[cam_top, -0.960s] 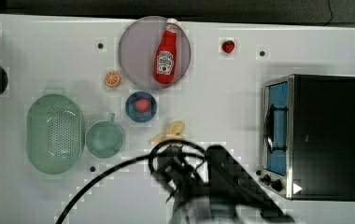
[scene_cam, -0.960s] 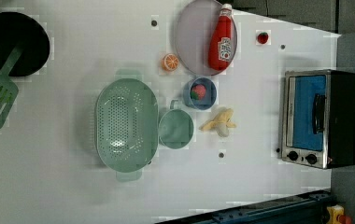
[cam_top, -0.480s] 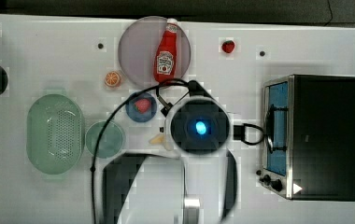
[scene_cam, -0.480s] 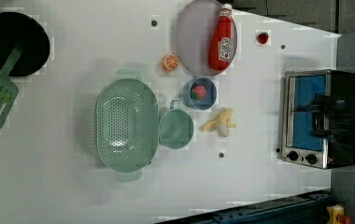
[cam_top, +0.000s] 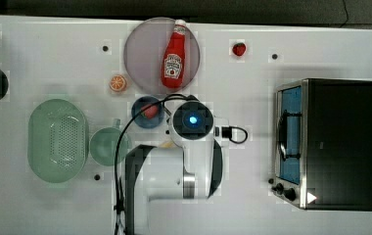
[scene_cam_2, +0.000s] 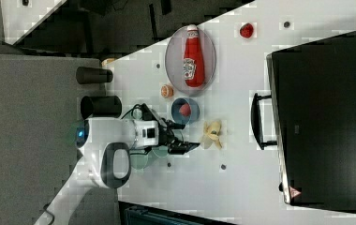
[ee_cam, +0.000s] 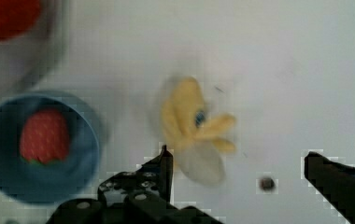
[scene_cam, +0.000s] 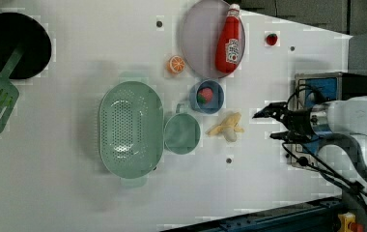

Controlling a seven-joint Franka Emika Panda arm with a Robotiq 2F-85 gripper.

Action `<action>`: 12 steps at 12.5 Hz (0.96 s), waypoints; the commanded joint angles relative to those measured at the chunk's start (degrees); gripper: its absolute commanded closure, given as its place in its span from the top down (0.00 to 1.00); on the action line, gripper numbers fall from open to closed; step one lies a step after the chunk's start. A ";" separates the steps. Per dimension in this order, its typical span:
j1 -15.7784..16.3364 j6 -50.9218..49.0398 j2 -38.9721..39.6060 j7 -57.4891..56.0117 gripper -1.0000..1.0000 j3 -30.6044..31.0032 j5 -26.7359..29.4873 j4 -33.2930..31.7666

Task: Pick banana from table and place on oven.

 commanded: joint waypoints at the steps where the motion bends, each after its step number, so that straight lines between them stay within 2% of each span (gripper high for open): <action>1: -0.59 5.76 2.47 -0.27 1.00 0.93 -0.38 -1.28; 6: -0.54 15.49 11.31 -0.27 1.00 3.28 -0.38 -3.34; 9: -0.55 18.93 13.99 -0.26 1.00 3.58 -0.38 -3.64; 10: -0.57 18.98 14.33 -0.24 0.96 3.58 -0.38 -3.88; 12: -0.56 19.63 14.47 -0.20 0.72 3.61 -0.37 -4.12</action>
